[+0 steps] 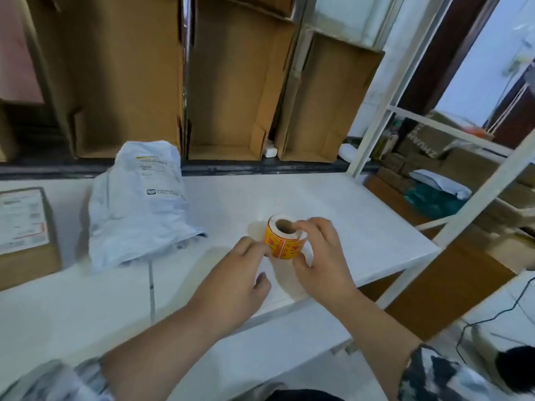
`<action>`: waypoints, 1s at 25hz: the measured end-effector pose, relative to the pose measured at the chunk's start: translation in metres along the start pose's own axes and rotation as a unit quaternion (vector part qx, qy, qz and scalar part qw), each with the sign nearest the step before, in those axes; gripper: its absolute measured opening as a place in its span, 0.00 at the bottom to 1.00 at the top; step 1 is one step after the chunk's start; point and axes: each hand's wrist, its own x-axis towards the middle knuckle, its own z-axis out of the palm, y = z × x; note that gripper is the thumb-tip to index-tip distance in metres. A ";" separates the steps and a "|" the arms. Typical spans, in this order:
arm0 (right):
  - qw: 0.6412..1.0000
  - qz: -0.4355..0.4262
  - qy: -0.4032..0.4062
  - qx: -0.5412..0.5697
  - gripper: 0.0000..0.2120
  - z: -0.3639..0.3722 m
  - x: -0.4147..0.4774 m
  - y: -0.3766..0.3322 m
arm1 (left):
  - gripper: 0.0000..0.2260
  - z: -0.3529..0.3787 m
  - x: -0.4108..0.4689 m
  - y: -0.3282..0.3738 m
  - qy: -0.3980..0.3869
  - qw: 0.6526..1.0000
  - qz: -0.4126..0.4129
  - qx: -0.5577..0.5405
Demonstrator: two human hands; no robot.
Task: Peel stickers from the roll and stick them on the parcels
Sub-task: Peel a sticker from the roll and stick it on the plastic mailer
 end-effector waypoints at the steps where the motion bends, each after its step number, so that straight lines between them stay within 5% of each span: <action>1: 0.997 -0.037 -0.039 -0.061 0.25 -0.002 0.008 0.005 | 0.14 0.006 0.010 -0.001 0.014 1.000 -0.020 -0.012; 5: 0.964 -0.123 -0.156 -0.178 0.18 -0.018 0.046 0.018 | 0.15 0.013 0.029 -0.009 0.048 0.994 -0.072 -0.066; 9: 0.971 -0.117 -0.185 -0.096 0.16 -0.008 0.050 0.013 | 0.20 0.013 0.028 -0.017 0.056 0.992 -0.060 -0.098; 14: 0.991 -0.077 -0.111 0.022 0.17 0.015 0.039 0.013 | 0.19 0.010 0.028 -0.020 0.072 0.977 -0.090 -0.179; 25: 0.996 -0.077 -0.018 0.050 0.18 0.037 0.024 0.020 | 0.05 0.012 0.024 -0.018 0.100 0.978 -0.127 -0.135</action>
